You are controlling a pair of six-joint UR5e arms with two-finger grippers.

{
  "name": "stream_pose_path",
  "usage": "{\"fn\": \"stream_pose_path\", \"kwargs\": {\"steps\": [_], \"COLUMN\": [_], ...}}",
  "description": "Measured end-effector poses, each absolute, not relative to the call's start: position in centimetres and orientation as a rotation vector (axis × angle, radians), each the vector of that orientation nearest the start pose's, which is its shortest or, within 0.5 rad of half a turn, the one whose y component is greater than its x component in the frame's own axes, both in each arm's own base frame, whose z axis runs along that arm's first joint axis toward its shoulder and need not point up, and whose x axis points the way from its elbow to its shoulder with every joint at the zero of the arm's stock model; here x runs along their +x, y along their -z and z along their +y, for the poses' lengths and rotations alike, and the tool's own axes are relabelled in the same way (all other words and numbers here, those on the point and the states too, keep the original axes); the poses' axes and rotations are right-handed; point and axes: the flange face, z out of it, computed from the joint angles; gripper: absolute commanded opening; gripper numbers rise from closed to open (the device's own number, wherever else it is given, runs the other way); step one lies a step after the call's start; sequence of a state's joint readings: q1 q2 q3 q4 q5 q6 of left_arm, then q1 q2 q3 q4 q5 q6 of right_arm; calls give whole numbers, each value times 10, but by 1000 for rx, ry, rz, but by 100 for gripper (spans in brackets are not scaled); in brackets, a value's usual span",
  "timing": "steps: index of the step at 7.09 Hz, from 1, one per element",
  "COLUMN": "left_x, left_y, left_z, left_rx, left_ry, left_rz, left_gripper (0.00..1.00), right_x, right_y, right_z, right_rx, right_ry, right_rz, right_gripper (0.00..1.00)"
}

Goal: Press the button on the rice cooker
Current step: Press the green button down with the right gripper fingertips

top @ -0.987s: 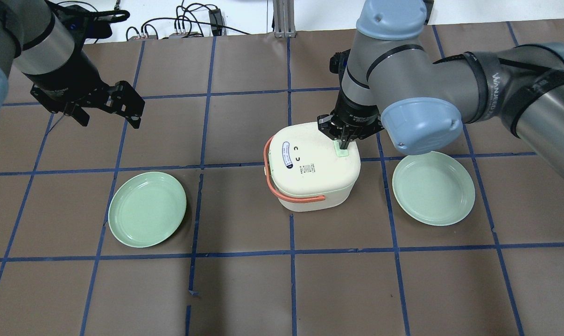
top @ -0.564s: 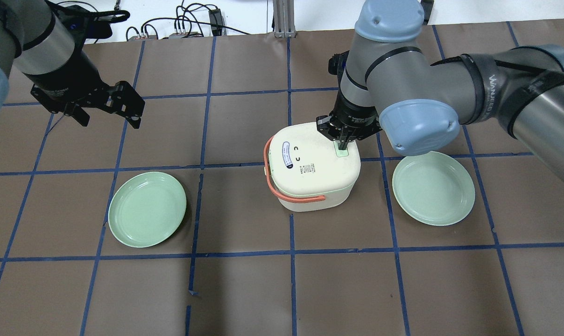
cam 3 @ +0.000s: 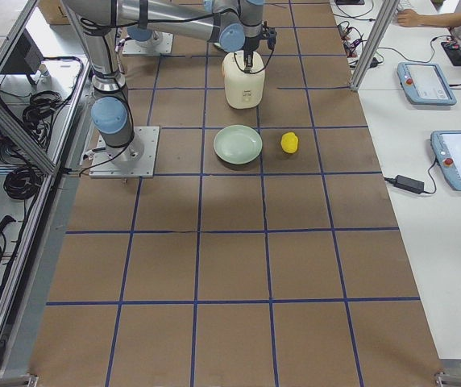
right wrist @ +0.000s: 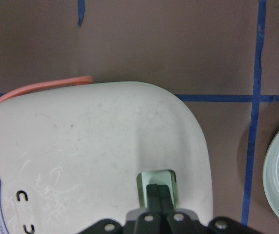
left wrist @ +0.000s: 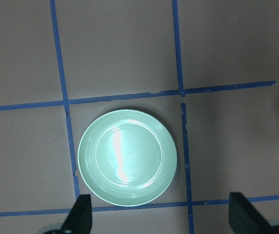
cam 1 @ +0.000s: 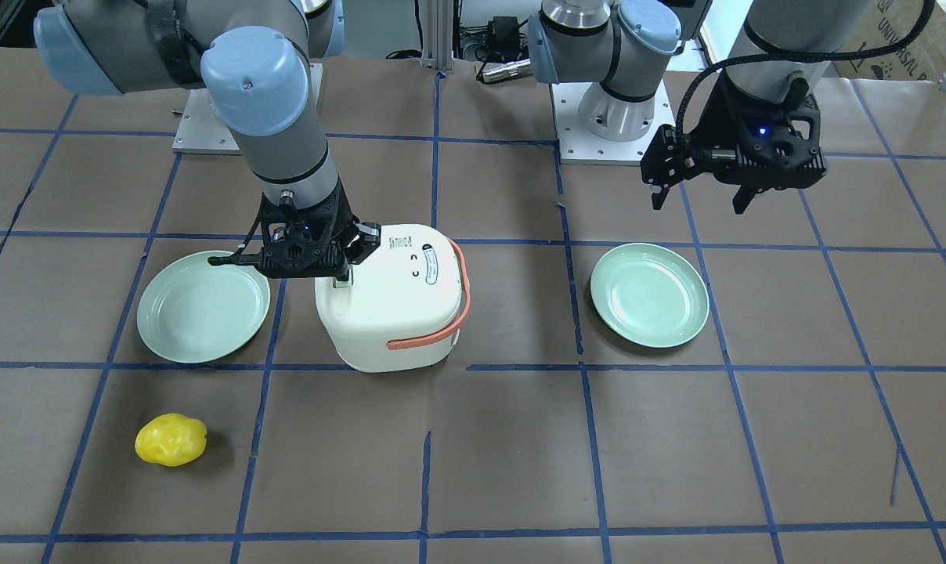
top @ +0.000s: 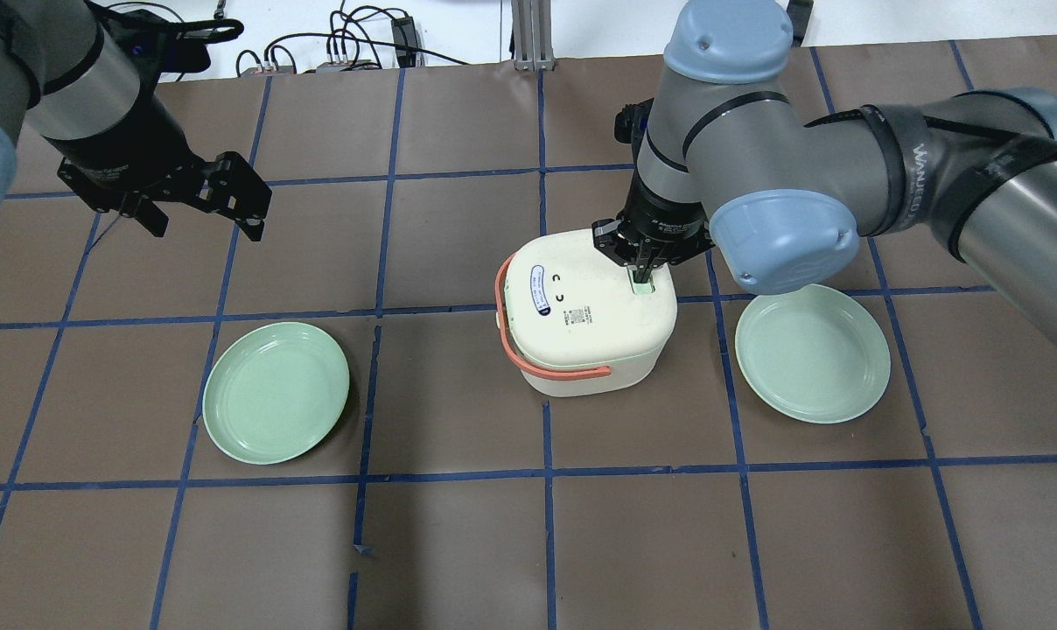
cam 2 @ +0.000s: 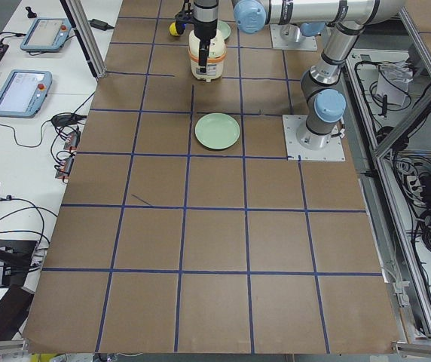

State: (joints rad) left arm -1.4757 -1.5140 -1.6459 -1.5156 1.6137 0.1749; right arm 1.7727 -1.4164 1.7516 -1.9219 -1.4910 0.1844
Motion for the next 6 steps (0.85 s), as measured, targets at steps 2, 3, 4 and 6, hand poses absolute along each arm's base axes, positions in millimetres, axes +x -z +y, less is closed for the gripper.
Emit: {"fn": "stream_pose_path", "kwargs": {"steps": [2, 3, 4, 6], "left_x": [-84, -84, -84, -84], "left_y": [-484, -484, -484, -484], "left_z": [-481, -481, -481, -481], "left_rx": [122, 122, 122, 122], "left_ry": [47, 48, 47, 48], "left_rz": [3091, 3091, 3091, 3091], "left_gripper": [100, 100, 100, 100], "right_x": [247, 247, 248, 249], "right_y": [-358, -361, -373, -434], "right_z": [-499, -499, -497, -490], "right_rx": [-24, -23, -27, -36], "right_ry": [12, 21, 50, 147], "right_rz": [3058, 3055, 3048, 3008], "right_gripper": [12, 18, 25, 41]}}
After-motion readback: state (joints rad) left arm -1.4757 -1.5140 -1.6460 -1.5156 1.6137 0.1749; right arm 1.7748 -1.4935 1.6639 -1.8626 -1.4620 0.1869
